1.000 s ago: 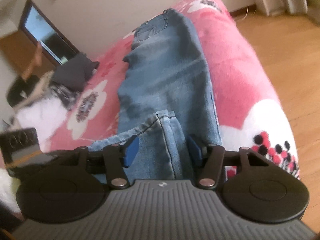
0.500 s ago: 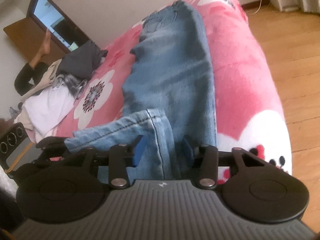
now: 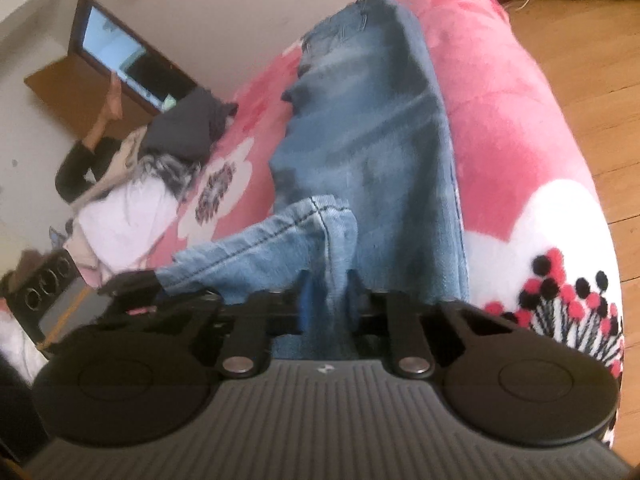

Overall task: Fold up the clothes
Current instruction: 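Hold the folded leg end down on the jeans with the left gripper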

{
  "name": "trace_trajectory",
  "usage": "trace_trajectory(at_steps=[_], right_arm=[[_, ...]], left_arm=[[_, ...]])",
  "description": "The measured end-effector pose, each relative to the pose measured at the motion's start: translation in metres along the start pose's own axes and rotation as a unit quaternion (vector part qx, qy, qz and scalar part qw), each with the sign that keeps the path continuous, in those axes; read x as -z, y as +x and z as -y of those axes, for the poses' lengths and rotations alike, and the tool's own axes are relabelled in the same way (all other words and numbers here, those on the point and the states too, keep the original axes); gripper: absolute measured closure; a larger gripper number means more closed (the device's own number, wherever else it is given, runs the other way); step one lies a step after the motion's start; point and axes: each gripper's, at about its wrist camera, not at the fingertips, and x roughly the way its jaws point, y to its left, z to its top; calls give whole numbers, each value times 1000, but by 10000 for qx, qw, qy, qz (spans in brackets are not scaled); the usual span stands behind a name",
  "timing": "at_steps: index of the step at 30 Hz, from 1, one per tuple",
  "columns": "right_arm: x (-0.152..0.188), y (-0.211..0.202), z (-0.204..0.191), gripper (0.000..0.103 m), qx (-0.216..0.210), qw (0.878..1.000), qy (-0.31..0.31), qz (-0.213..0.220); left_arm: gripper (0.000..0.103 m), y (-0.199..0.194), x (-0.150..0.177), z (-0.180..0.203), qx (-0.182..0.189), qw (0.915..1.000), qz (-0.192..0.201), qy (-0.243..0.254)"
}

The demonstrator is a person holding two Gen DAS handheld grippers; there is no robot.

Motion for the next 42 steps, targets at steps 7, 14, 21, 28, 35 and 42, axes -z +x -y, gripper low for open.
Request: trace_trajectory(at_steps=[7,14,21,28,35,42], right_arm=[[-23,-14,-30,97,109,9967,-318,737],[-89,15,-53,97,487,9906,-673,1083],[-169,72,-66,98,775,9836,-915,1348],[-218,140,-71,98,1159,9802,-1097,1172],[-211,186,-50,98,1506,9783,-1050,958],[-214,194,-26,96,1686,9753,-799,1180]], left_arm=[[95,-2,-36,-19,-262,9990,264,-261],[95,22,-95,-77,-687,9948,384,-646],[95,44,-149,-126,-1370,9878,667,-314],[95,71,-155,-177,-1834,9796,392,-728],[94,93,-135,-197,-1894,9781,222,-830],[84,120,-147,-208,-1900,9771,141,-951]])
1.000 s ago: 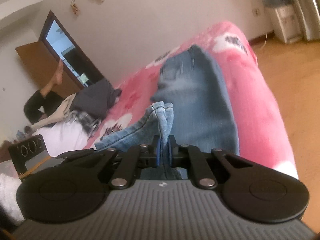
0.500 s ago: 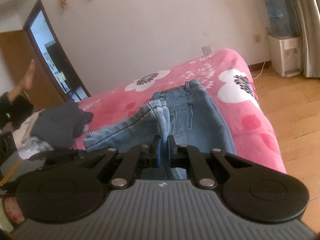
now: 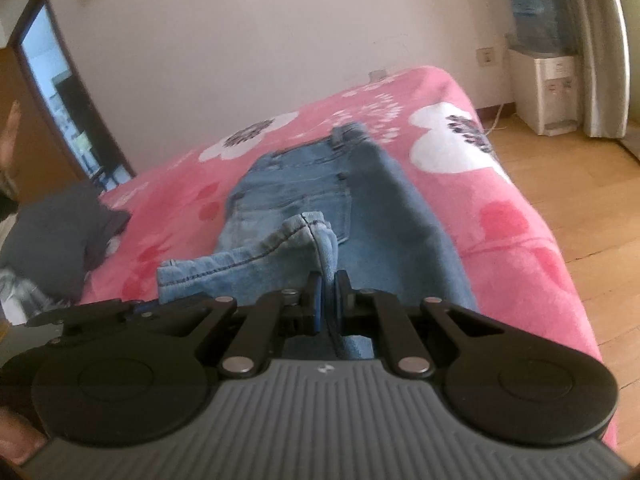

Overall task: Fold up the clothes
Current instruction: 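Hold the folded leg end down on the jeans with the left gripper, then open the left gripper and withdraw both grippers from the jeans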

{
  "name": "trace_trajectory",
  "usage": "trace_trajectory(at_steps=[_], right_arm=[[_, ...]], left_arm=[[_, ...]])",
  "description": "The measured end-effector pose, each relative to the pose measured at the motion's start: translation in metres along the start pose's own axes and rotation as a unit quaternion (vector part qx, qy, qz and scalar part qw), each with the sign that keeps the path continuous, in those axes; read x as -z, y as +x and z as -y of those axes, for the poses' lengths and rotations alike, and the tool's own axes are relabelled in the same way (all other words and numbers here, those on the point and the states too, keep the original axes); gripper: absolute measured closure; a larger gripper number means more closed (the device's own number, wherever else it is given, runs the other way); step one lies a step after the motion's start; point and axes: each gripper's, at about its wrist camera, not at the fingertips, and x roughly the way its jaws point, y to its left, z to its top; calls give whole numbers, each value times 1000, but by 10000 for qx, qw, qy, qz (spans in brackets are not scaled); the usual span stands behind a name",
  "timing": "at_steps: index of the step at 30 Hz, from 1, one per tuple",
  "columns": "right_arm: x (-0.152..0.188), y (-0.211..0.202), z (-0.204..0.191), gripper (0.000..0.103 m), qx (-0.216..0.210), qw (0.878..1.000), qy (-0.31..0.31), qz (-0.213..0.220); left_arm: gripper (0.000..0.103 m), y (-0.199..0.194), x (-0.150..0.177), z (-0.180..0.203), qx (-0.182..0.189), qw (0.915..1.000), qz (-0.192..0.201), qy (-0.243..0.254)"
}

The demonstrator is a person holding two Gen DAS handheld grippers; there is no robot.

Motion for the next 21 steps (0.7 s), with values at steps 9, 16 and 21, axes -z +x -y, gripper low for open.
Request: trace_trajectory(at_steps=[9,16,21], right_arm=[[14,-82,67,48,-271,9881,1510,-137],[94,-205,101,38,-899,9565,2714,-579],[175,-222,107,36,-877,9262,3546,-933]], left_arm=[[39,-52,1,-40,184,9936,-381,-1051],[37,-109,42,4,1281,9757,-1508,-939],[41,-96,102,47,1738,9492,-2391,-1083]])
